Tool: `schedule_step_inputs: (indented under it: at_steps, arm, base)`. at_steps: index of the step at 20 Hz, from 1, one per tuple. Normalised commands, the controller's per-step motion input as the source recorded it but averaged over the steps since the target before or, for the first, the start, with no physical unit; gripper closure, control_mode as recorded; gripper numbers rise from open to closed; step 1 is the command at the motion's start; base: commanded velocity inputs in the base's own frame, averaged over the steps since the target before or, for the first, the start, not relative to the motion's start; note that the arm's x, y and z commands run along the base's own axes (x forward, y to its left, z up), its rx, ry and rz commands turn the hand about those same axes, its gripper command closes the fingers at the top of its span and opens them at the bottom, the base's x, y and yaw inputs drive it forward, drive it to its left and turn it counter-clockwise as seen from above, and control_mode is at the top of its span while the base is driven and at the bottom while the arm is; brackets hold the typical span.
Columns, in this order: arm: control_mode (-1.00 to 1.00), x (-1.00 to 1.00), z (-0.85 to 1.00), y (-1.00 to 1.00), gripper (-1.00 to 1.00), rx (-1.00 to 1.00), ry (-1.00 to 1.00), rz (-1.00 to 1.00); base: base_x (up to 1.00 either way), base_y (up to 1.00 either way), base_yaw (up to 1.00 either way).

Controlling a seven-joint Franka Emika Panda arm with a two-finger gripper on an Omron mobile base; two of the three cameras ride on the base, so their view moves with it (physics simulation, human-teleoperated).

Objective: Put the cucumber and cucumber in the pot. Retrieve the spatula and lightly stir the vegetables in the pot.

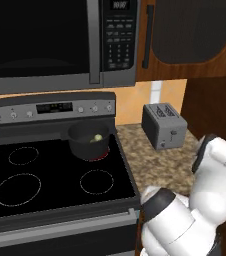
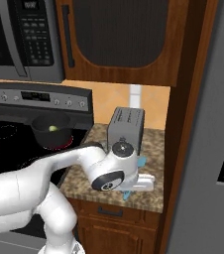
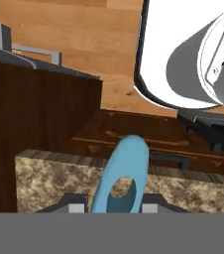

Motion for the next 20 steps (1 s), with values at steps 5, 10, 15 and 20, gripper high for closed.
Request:
schedule_step_inputs:
  at_steps: [5,10,15,20]
  arm:
    - [-1.0,-0.58,1.0,0.52,1.0,-0.24,0.1,0.12]
    - [-1.0,-0.24,0.92,0.65,1.0,-0.4,0.06,0.41]
    - [-1.0,-0.07,0.64,0.68,1.0,-0.46,0.0,0.59]
    - [-1.0,0.0,0.63,0.58,1.0,-0.44,0.0,0.57]
  base:
    - [0.0,0.0,0.0]
    - [0.0,0.0,0.0]
    - [0.0,0.0,0.0]
    - [0.0,0.0,0.0]
